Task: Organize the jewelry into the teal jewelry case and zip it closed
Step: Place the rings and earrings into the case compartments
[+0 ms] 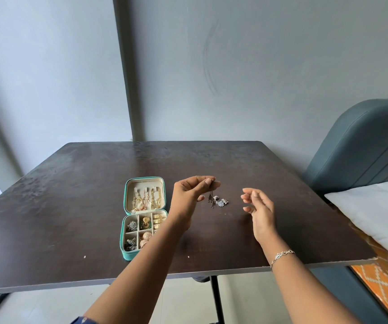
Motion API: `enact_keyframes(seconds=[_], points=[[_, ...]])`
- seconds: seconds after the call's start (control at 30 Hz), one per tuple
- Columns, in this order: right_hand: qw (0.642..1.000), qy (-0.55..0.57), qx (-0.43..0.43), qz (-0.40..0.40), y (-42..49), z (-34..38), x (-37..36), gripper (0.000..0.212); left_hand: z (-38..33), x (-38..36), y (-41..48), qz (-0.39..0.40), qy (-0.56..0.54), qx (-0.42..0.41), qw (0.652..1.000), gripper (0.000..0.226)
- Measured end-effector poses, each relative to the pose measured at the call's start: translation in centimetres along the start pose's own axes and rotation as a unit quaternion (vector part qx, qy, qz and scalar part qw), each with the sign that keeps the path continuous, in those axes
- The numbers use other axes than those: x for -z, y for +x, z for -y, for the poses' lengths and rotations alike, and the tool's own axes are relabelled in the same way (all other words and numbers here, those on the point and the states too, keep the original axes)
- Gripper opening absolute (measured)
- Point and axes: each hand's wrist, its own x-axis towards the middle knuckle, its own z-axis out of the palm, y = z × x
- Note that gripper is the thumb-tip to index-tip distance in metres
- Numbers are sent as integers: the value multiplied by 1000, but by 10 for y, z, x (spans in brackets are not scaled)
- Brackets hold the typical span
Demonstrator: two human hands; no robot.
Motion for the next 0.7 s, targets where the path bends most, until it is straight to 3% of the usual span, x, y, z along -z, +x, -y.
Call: enact_keyframes(seconds=[0.17,0.33,0.7], points=[[1000,-9,4,-8,3,-4,-2,30,12,-1,-3,-8,1,1,1000,16],[999,-40,-1,7,6,-9,-2,29,28,0,-4,-28,-70,3,997,12],[966,-246,58,56,18,-27,-7,35,59,5,-15,-52,-92,48,993,28]])
